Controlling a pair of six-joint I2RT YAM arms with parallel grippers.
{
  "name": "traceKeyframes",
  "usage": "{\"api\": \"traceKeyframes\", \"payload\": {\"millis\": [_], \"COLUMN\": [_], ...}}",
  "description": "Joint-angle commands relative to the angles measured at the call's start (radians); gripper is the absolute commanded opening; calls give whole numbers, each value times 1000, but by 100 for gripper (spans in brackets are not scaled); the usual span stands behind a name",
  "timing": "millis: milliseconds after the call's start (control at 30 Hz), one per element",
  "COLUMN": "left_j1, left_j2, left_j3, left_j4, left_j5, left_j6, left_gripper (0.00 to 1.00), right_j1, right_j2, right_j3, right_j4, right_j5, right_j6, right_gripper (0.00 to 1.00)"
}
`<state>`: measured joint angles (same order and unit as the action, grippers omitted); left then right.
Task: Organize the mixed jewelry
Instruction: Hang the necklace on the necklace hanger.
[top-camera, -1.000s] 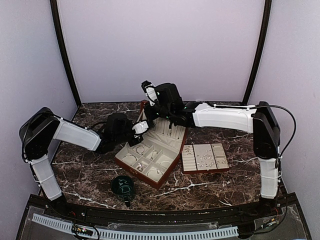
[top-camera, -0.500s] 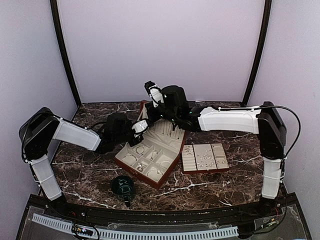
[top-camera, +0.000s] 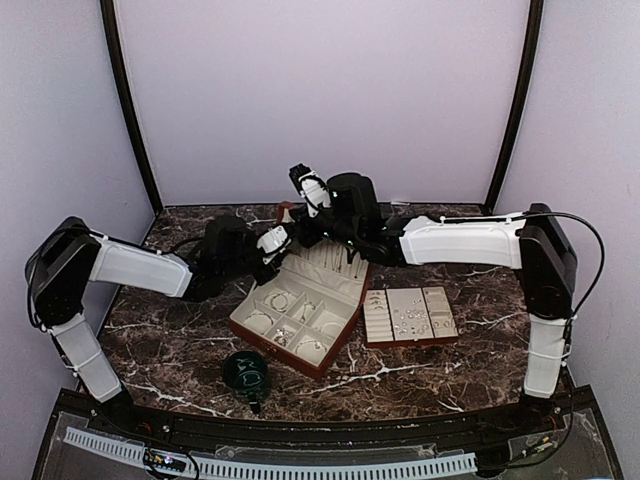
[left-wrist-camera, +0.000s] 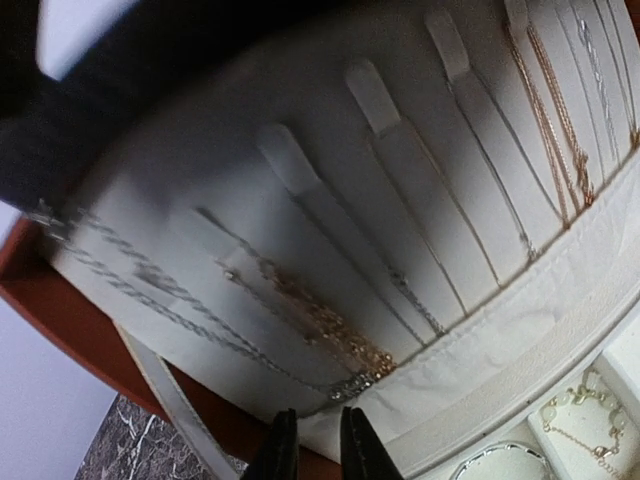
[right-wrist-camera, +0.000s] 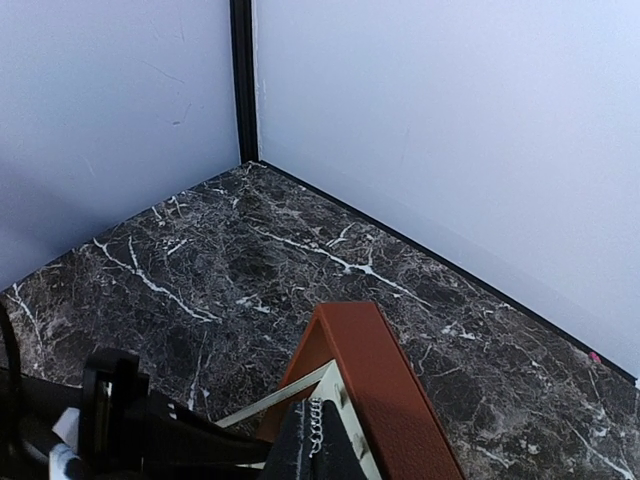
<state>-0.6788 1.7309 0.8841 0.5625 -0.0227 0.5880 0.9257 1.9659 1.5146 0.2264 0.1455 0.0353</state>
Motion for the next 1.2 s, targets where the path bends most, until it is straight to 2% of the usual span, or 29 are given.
{"api": "traceKeyframes", "payload": {"millis": [0,200,300,367,633,733,867,1000,1167], "left_j1": [-3,-1,4,12,63,79,82,82,84], "left_j2": [-109,-211,-247,-256,-195,-170,-141,-115,-129], "left_j3": [-23,-91,-91,-81,-25,-33,-18,9,-18], "left_j4": [19,-3,-33,-48,-36,31,70,65,110], "left_j5": [17,-7,8,19,128,155,198,193,195], "left_j6": [-38,-107,-183,-240,-491,-563,-597,-613,-637], "left_gripper": [19,27,34,35,33,31,30,24,24], "right_j1": [5,8,14,21,32,32,32,32,33], "right_j2": [30,49,63,75,100,95,71,49,30], "right_j3": [-3,18,36,52,79,74,55,52,60], "right_j4": [-86,-110,-128,-140,-155,-152,-138,-139,-154], "right_j5": [-15,-13,-11,-12,13,6,-10,-24,-36], "right_j6": [8,-21,-28,-57,-36,-16,12,31,38], "right_gripper": [0,0,0,0,0,0,0,0,0]}}
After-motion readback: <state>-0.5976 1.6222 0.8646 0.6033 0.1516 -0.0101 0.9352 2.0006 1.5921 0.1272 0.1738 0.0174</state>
